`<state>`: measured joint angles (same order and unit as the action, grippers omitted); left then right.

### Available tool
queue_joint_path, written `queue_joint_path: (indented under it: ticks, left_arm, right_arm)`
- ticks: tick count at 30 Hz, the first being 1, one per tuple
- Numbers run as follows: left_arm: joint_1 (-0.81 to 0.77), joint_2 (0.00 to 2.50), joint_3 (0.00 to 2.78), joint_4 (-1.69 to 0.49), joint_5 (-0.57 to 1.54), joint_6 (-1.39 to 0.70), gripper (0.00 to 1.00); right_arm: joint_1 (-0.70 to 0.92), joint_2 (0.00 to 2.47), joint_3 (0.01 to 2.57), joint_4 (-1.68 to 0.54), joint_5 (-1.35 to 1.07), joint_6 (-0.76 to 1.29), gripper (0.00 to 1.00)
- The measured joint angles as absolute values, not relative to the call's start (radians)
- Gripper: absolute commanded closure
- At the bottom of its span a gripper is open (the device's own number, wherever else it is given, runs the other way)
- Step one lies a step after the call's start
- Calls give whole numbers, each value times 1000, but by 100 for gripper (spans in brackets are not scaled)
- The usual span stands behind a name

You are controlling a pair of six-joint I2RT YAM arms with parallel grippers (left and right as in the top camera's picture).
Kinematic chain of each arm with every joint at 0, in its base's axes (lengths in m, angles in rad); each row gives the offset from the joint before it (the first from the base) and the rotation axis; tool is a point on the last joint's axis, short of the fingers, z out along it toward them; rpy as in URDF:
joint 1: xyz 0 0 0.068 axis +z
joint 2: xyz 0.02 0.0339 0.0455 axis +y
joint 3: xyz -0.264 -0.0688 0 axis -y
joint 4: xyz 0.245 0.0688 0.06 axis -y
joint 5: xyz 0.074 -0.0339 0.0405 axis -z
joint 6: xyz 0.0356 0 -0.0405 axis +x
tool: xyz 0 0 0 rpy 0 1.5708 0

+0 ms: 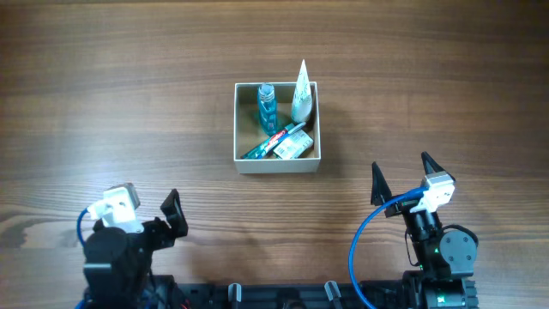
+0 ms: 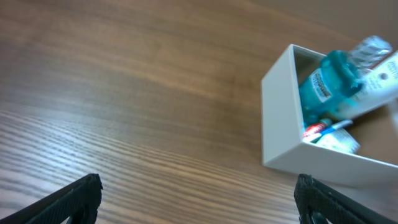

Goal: Pack container

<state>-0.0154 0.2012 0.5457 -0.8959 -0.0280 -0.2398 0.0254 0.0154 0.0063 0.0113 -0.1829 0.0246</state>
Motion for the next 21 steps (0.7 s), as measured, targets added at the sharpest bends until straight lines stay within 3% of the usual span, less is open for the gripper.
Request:
queue_joint_path:
  ticks: [16, 21]
  left_arm:
    - [27, 25, 65, -19, 72, -174, 0]
    - [28, 18, 23, -40, 99, -104, 0]
  right_arm:
    - [25, 15, 6, 12, -183, 24, 0]
    - [25, 15, 6, 12, -183, 24, 0]
